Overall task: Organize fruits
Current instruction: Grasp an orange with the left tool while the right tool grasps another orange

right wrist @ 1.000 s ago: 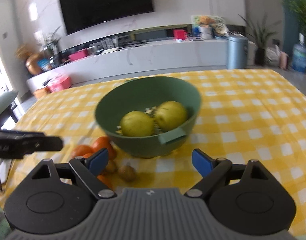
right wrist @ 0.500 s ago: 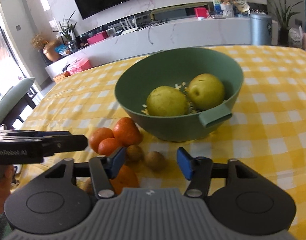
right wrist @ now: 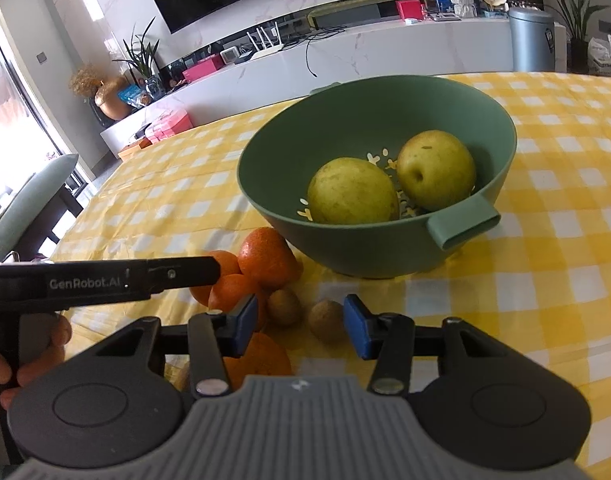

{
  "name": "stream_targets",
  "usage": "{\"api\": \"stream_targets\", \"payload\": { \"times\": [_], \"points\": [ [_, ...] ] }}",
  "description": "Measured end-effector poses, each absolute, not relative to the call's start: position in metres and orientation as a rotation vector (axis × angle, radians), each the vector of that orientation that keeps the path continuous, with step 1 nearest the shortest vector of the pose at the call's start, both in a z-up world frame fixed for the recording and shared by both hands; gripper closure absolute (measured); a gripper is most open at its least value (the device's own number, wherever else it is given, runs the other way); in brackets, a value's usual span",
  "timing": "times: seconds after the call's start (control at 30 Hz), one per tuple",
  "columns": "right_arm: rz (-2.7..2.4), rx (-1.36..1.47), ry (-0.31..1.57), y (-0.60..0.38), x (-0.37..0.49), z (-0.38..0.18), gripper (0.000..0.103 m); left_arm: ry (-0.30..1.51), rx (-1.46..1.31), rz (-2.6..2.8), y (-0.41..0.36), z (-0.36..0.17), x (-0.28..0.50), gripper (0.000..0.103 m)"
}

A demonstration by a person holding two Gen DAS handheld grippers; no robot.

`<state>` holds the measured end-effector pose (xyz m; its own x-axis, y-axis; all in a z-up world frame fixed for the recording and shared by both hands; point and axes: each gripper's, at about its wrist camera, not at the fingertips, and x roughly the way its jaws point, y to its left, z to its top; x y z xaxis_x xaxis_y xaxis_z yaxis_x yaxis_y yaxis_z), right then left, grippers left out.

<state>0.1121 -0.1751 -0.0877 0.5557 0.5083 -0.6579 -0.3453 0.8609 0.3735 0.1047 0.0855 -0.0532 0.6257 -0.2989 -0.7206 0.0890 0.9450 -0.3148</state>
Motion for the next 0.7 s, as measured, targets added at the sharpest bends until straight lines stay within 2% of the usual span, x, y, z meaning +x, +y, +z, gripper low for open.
{"api": "stream_targets", "payload": {
  "times": [0.17,0.3,0.7],
  "points": [
    [0.517,0.208,0.845,-0.174,0.112,-0.089,0.057,0.904,-0.323,-0.221,0.092,-0.061,0.113,0.042],
    [0.521,0.202,0.845,-0.173,0.111,-0.089,0.057,0.926,-0.364,-0.215,0.094,-0.067,0.116,0.051],
    [0.554,0.184,0.833,-0.173,0.102,-0.085,0.057,0.873,-0.258,-0.159,0.09,-0.048,0.095,0.052]
  ]
}}
